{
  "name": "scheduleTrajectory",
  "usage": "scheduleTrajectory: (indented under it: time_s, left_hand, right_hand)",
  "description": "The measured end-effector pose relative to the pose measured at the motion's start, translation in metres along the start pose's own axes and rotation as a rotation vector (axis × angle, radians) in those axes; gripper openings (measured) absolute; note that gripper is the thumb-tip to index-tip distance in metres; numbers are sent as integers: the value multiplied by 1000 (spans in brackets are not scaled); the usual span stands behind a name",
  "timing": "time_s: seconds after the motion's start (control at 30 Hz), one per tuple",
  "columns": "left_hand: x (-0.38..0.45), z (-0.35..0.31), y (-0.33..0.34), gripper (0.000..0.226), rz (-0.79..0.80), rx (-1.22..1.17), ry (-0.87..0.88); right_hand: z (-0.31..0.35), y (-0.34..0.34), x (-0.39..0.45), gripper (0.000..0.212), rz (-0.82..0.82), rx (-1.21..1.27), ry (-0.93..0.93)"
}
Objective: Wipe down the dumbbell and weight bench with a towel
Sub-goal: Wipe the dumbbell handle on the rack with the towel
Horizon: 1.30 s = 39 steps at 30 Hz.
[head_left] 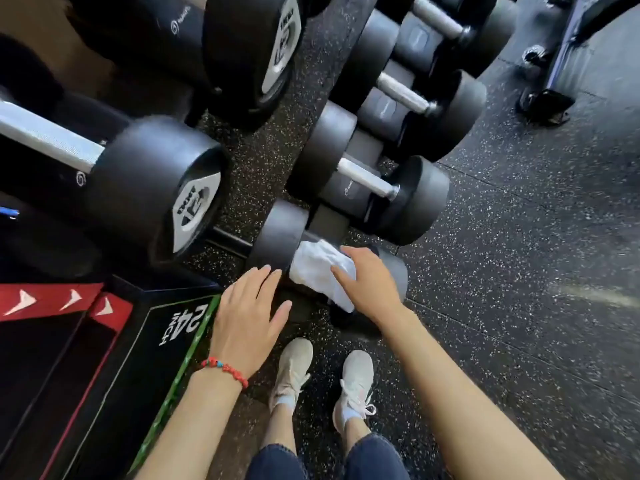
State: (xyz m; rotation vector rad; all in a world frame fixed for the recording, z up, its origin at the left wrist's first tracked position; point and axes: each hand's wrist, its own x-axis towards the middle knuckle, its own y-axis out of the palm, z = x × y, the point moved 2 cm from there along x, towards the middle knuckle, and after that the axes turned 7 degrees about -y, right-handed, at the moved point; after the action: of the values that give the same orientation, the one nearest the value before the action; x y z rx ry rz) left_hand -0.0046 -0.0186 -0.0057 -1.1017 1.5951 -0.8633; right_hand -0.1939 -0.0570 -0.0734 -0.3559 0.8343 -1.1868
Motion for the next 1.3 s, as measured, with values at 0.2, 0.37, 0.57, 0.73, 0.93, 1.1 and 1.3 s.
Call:
scheduleTrajectory:
  time_s: [0.2, 0.37, 0.57, 0.73, 0.93, 1.1, 1.3]
  left_hand:
    - [14, 16, 42, 42, -7, -32, -41]
    - [19, 21, 50, 48, -14, -95, -74]
    - [21, 21, 50, 53, -23, -139, -72]
    - [20, 20, 47, 53, -23, -142, -66]
    - [18, 19, 38, 53, -2, -154, -40]
    - [16, 8, 18, 53, 5, -138, 27]
    - [13, -13, -9, 49, 28, -81, 193]
  right_hand:
    - [-22, 38, 49, 57, 111, 9, 71]
    - [-36, 61, 72, 73, 215, -142, 122]
    - [-47, 69, 80, 66, 222, -155, 175]
    - [-44, 68, 78, 50, 200, -56, 197]
    - [-32, 57, 60, 48, 80, 211, 307]
    - [-20, 34, 10, 35, -165, 693, 483]
    - [-13, 18, -65, 22, -416, 1063, 637]
